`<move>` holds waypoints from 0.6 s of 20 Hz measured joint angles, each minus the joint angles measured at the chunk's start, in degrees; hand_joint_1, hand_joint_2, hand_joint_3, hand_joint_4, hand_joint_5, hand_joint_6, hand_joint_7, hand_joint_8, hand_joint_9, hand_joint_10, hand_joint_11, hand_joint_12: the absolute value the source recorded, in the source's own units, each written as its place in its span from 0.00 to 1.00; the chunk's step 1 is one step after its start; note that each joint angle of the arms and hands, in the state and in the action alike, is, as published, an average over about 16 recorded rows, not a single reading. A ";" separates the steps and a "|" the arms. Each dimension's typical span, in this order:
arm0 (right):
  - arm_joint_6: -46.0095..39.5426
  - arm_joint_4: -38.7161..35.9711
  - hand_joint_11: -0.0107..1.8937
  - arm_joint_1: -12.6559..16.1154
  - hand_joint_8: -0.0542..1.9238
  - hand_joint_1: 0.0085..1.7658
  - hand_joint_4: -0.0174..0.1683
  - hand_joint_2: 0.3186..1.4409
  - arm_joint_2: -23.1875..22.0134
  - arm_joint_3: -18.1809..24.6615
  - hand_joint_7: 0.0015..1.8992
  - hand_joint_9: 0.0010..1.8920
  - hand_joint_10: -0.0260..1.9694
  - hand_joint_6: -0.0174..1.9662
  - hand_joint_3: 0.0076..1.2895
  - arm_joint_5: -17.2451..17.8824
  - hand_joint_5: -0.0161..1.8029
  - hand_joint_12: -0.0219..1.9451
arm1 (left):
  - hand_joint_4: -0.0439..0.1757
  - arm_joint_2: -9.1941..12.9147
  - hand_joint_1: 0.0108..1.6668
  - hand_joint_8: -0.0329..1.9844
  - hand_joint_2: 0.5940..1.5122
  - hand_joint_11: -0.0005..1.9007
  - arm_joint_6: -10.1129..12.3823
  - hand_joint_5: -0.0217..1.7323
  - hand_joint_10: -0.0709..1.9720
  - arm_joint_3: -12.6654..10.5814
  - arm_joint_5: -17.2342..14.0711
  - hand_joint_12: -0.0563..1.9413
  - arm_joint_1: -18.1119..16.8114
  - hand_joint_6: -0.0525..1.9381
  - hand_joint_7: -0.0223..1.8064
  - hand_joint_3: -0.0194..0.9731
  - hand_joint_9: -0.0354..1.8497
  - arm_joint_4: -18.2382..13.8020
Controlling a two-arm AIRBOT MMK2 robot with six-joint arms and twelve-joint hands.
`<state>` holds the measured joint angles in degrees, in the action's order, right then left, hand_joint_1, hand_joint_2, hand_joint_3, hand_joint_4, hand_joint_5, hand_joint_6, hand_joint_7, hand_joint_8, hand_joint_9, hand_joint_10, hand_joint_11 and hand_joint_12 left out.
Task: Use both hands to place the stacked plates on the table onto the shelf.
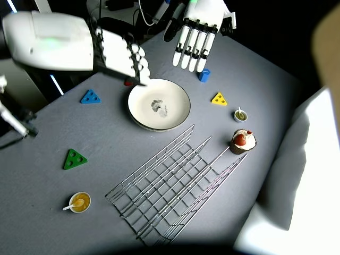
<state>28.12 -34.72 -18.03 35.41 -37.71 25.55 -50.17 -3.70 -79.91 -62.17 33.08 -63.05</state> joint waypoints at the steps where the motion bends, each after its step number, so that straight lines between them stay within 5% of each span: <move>1: 0.02 0.07 0.01 -0.13 0.04 0.00 0.10 0.44 -0.01 -0.05 0.01 0.01 0.02 0.02 0.01 -0.02 0.02 0.02 | 0.20 0.00 0.01 0.01 0.30 0.02 0.03 0.05 0.03 -0.04 -0.03 0.08 0.00 0.03 0.06 0.02 0.06 -0.03; 12: 0.29 1.00 0.02 -3.40 0.04 0.00 0.09 0.47 -0.15 -1.09 0.01 0.01 0.02 0.02 0.00 -0.91 0.02 0.02 | 0.20 -0.12 0.01 0.01 0.33 0.02 -0.70 0.05 0.04 -0.87 -0.89 0.07 0.00 0.03 0.06 0.03 0.06 -0.03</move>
<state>28.41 -33.72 -21.43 35.25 -38.80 24.64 -50.29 -4.40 -80.78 -63.06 33.08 -63.08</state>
